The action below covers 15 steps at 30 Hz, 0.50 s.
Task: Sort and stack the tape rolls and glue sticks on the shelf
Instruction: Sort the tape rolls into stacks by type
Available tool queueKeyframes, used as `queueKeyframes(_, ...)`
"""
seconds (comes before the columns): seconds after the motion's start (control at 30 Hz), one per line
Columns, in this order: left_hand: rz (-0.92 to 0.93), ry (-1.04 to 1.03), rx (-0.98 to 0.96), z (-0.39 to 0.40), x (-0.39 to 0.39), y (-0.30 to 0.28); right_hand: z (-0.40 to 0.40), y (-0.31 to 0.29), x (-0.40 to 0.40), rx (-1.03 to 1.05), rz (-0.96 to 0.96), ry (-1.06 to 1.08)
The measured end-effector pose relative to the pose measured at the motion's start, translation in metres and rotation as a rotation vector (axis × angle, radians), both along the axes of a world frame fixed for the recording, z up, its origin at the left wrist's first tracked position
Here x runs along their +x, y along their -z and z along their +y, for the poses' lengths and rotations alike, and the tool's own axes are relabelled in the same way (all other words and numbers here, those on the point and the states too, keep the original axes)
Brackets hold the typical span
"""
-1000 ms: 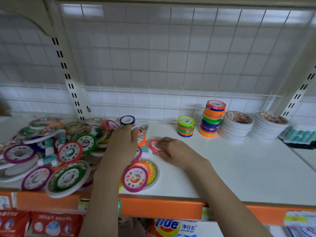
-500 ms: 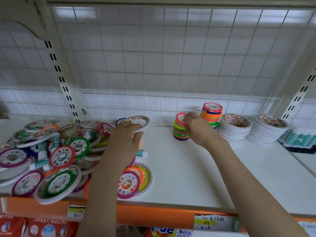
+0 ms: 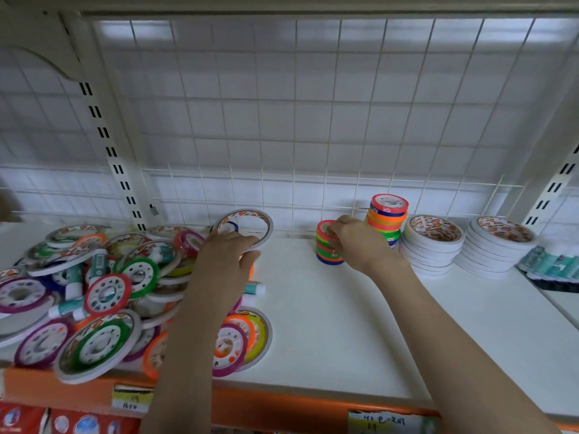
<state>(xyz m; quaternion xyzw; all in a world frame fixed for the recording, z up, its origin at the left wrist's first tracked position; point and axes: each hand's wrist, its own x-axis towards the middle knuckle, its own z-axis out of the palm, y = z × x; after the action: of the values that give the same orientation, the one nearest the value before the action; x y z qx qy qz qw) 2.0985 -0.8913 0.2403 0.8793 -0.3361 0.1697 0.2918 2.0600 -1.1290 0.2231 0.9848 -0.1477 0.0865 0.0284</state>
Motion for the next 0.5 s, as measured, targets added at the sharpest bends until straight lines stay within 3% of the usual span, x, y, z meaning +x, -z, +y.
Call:
queueKeyframes(0.33, -0.069, 0.065, -0.018, -0.035, -0.009, 0.012, -0.002, 0.005, -0.038, 0.169, -0.224, -0.174)
queueKeyframes(0.5, -0.051, 0.157, 0.061, -0.074, -0.034, 0.015, -0.026, 0.016, -0.094, 0.183, -0.21, -0.13)
